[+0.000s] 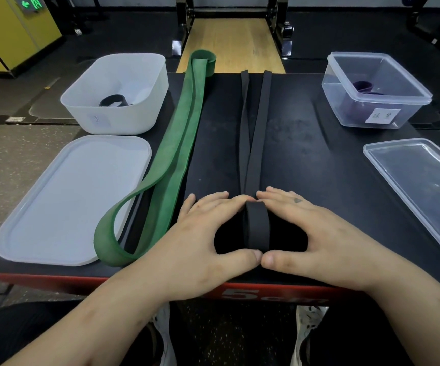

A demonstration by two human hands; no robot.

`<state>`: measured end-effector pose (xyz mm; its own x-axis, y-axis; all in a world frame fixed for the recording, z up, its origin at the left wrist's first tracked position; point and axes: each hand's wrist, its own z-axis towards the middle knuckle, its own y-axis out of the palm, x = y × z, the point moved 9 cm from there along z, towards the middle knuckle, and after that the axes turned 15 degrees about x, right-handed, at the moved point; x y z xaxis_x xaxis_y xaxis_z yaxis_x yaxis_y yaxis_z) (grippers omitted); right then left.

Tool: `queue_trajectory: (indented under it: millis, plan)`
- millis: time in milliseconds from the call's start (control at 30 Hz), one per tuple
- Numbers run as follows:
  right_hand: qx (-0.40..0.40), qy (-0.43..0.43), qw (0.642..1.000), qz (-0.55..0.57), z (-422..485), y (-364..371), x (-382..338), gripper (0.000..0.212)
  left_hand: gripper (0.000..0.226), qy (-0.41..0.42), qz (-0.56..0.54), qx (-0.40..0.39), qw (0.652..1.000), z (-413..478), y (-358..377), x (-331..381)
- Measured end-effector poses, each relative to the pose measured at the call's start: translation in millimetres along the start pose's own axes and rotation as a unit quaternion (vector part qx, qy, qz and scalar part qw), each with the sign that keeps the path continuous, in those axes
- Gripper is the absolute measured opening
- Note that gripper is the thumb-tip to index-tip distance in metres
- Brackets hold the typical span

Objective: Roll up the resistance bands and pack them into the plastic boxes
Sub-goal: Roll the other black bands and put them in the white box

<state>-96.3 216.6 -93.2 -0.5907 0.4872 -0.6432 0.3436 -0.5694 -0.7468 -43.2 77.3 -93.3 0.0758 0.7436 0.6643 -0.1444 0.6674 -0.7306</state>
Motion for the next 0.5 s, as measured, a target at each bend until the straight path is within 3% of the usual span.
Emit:
queue_trajectory:
  millis: [133, 500]
  plan:
    - [-0.007, -0.002, 1.000, -0.003, 0.2, 2.9, -0.1, 0.074, 0.086, -0.001, 0.001, -0.005, 1.000, 0.3, 0.1, 0.4]
    - [-0.004, 0.018, 1.000, 0.008, 1.4, 2.6, 3.9, 0.068, 0.078, 0.006, 0.001, -0.011, 1.000, 0.8, -1.5, 2.4]
